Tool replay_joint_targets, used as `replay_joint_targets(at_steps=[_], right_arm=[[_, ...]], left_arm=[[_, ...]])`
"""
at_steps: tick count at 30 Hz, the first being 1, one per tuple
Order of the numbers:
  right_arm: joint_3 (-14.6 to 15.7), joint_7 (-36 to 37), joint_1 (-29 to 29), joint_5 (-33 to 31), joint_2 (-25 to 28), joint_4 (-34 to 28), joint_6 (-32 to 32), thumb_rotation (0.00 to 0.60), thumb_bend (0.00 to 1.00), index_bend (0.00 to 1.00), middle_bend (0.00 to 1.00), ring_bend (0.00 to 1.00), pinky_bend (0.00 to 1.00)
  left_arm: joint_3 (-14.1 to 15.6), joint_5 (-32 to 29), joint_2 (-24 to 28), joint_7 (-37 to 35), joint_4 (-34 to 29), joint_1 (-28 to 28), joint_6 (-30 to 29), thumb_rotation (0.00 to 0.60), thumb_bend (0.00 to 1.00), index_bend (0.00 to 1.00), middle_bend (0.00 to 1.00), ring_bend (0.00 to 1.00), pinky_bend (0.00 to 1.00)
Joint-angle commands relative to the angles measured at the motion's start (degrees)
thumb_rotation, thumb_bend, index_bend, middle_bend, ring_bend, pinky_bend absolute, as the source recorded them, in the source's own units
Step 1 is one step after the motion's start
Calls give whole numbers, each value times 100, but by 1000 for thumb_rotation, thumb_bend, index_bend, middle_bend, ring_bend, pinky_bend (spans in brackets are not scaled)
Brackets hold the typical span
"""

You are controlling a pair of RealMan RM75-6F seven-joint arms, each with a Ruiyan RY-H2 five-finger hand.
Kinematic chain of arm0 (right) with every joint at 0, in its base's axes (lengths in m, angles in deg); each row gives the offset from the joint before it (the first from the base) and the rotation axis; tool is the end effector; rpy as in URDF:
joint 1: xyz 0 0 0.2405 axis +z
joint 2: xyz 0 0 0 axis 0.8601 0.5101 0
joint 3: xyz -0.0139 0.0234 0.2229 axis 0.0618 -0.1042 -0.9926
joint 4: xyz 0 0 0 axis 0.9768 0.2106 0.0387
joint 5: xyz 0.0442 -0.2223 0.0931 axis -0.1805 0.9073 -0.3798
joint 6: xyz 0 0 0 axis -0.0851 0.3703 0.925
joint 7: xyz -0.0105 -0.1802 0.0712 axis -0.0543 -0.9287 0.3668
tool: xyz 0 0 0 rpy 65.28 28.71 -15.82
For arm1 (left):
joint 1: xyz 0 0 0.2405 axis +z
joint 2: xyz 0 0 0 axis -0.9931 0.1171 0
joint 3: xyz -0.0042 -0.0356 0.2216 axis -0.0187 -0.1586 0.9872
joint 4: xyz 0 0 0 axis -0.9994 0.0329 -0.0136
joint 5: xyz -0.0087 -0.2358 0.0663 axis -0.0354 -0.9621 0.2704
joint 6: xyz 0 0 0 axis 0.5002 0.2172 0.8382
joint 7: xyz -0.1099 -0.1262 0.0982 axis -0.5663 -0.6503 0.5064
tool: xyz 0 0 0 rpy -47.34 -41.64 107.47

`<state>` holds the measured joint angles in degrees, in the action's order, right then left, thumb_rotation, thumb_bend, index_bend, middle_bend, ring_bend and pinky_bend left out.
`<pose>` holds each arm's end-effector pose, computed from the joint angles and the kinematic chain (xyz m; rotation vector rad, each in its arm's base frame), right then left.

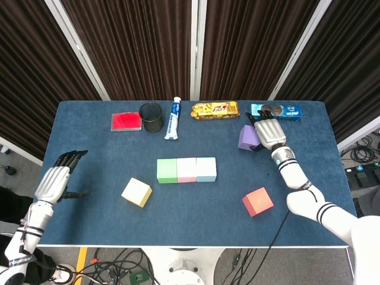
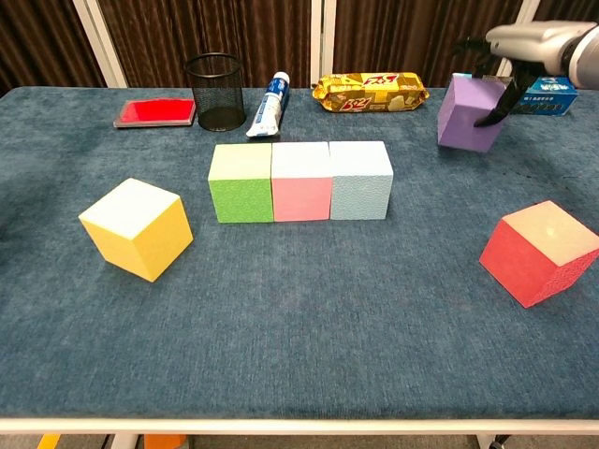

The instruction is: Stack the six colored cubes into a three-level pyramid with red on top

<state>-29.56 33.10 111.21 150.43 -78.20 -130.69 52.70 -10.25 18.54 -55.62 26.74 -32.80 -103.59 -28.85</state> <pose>-0.1879 -0.5034 0.0109 1.7468 -0.8761 0.7263 -0.2338 0.3047 0.0574 -1.5067 -1.2367 -1.0738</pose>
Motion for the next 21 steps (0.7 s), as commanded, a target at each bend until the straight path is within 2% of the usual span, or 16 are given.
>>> replay_joint_targets(at_steps=[1,6,10,16,21], right_arm=[[-145,-48,-72,125,468,-587,256,600,132,0,538,20,0],[-331,-294,-106,-42,929,-1250,454,600,131,0,540,20,0],[-430,-433,-150,-195,1190,-1720,579,600,132,0,540,20,0],[-494,-386,-221,-246,1707,-2722,525,600,128,0,540,20,0],[-423,-384,-178,8,2078,-3495,325,600,127,0,539,20,0]], left_arm=[[15,-23,31,152,-307,8,-6,600,166,79,76,0,49],[53,-32,6,617,-854,-24,-12,600,112,79,88,0,49],[70,-12,-203,920,-1003,-54,-55,600,95,79,99,0,49],[88,-82,-575,1271,-832,-127,-27,600,93,79,106,0,49],[174,-18,-695,1240,-552,-52,-117,600,94,79,106,0,49]])
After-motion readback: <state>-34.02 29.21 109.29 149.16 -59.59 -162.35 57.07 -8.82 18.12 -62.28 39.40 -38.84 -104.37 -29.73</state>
